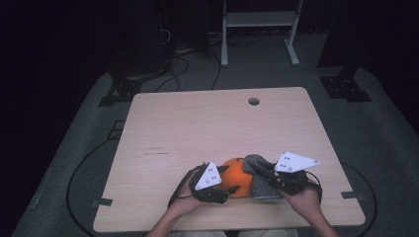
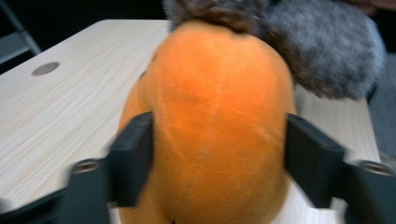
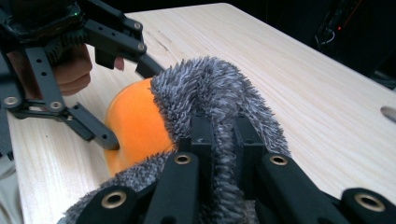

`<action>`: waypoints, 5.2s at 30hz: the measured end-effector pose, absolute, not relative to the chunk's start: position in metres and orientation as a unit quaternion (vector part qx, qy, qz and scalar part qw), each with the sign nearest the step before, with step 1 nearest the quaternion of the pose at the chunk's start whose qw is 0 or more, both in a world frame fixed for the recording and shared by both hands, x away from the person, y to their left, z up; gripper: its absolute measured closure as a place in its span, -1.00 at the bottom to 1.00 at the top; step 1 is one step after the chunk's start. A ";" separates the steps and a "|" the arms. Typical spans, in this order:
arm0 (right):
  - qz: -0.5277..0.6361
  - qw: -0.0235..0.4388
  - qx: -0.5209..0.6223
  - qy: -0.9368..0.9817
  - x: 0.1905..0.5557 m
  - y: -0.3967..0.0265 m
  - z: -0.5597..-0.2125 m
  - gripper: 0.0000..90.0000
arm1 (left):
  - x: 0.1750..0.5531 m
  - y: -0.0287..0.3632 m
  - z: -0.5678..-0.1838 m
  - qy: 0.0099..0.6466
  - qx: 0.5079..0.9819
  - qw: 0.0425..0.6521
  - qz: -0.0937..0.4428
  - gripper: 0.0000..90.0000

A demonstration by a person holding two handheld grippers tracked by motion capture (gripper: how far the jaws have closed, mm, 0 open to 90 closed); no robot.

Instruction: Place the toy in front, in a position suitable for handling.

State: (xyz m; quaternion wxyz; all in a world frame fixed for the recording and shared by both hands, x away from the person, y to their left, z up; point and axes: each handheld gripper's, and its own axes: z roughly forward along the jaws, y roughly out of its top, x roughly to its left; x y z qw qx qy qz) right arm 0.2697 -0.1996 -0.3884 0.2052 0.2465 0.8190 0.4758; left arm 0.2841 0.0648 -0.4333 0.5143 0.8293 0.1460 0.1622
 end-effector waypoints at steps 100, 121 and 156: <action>0.501 0.141 0.250 0.816 0.279 -0.190 -0.406 0.80 | 0.303 0.098 -0.430 0.185 0.834 0.512 0.087 -0.77; 0.524 0.155 0.251 0.799 0.276 -0.199 -0.398 0.80 | 0.295 0.081 -0.434 0.171 0.830 0.514 0.135 -0.21; 0.500 0.152 0.258 0.813 0.280 -0.192 -0.402 0.80 | 0.295 0.087 -0.422 0.160 0.825 0.526 0.131 -0.72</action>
